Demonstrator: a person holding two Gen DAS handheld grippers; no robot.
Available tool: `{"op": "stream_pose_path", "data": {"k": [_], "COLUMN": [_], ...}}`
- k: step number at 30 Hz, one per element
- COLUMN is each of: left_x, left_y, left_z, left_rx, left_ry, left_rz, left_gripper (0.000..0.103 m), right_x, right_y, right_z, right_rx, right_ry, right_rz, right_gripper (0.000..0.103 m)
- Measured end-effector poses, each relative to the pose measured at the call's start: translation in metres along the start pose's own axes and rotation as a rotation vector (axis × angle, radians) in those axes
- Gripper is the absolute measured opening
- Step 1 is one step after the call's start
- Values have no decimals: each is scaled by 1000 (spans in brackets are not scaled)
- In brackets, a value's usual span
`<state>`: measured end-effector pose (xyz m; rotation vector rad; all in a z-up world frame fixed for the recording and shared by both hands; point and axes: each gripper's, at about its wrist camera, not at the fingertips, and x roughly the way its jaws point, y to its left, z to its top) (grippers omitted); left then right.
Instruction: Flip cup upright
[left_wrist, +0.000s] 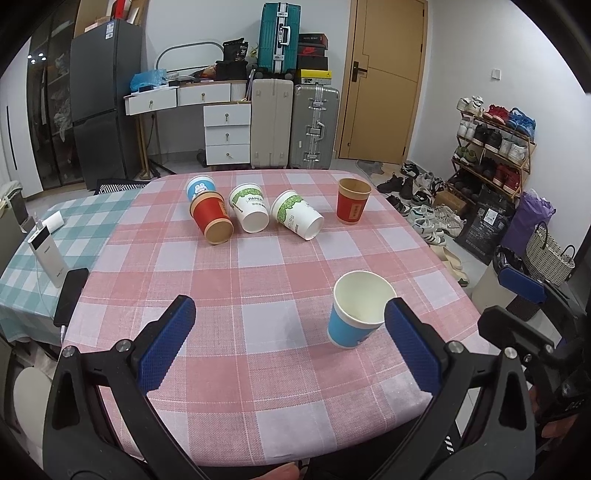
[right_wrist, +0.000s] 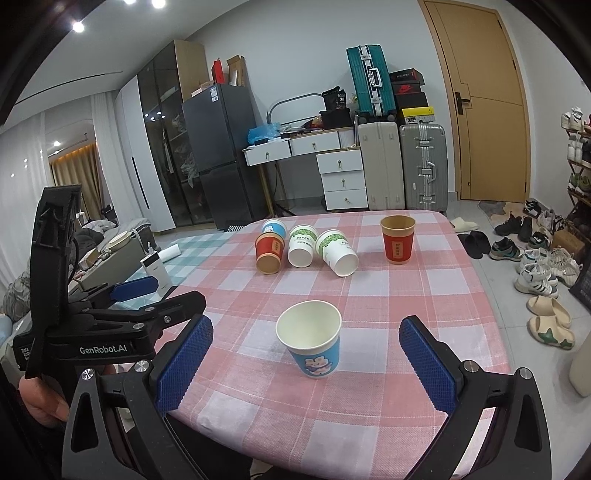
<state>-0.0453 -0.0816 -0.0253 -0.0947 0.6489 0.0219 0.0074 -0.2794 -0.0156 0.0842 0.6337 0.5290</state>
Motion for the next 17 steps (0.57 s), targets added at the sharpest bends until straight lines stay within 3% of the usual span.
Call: {"op": "stream_pose_path", "data": {"k": [17], "left_x": [1], "left_y": [4], "left_z": [0], "left_rx": [8], "left_ry": [-30], "left_rz": [31], "left_gripper": [102], "right_x": [1], "right_y": [3], "right_z": [-1], "right_rx": [-5], "right_ry": [-10], "right_rz": [6], "right_gripper": [103]}}
